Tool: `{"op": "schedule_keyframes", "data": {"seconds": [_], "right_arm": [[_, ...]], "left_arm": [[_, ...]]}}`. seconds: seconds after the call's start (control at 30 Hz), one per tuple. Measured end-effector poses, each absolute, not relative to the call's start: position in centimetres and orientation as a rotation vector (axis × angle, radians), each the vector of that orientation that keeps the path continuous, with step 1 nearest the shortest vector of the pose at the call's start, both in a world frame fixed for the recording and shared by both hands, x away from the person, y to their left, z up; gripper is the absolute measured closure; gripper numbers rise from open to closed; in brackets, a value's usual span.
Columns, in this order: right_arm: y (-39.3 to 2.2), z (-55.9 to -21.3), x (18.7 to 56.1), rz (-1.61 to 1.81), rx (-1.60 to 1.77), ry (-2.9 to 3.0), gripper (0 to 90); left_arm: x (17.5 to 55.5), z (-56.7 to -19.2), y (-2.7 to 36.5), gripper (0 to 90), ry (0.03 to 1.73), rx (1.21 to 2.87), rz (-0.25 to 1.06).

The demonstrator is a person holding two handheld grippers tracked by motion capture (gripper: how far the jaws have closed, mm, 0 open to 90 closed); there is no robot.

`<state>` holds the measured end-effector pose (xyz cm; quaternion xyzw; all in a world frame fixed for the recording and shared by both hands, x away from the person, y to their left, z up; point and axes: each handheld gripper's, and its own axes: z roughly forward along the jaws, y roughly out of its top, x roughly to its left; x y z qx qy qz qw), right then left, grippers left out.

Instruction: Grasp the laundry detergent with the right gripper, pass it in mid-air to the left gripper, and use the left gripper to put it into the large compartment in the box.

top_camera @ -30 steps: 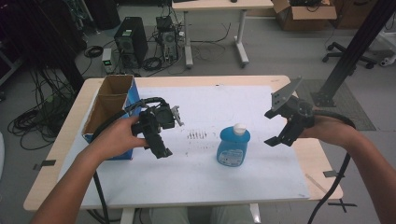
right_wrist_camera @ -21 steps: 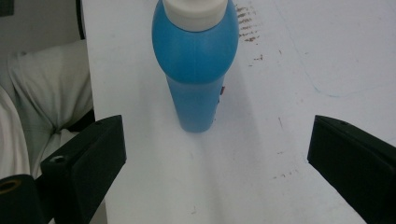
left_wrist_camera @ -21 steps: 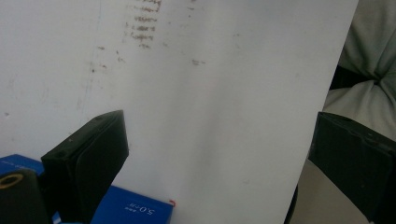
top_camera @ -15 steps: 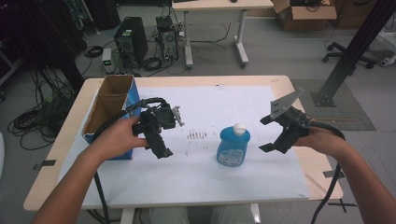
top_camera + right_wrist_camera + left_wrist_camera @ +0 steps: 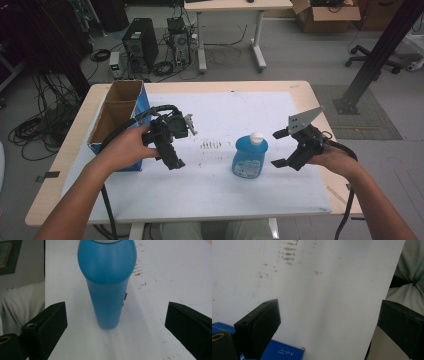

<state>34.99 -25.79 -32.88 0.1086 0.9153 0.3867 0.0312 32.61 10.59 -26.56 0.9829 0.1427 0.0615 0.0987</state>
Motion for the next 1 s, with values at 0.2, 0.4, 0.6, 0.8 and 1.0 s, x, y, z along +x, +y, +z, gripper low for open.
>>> {"op": "schedule_keyframes", "data": {"seconds": [0.2, 0.4, 0.6, 0.8, 1.0], "right_arm": [[-26.0, -34.2, 34.9, 1.272, 0.344, 2.788, 4.0], [-26.1, -35.3, 34.8, 1.334, 0.37, 2.761, 4.0], [-26.1, -36.4, 34.5, 1.39, 0.379, 2.718, 4.1], [-26.0, -37.3, 34.3, 1.43, 0.391, 2.691, 4.0], [-25.7, -38.2, 34.2, 1.474, 0.4, 2.662, 4.1]], "left_arm": [[32.6, -26.7, 10.5, 5.1, 0.419, 2.913, 0.177], [32.7, -26.7, 10.5, 5.1, 0.424, 2.913, 0.177], [32.7, -26.8, 10.5, 5.1, 0.425, 2.912, 0.175], [32.7, -26.9, 10.5, 5.1, 0.428, 2.91, 0.172], [32.7, -26.9, 10.5, 5.1, 0.427, 2.907, 0.171]]}}
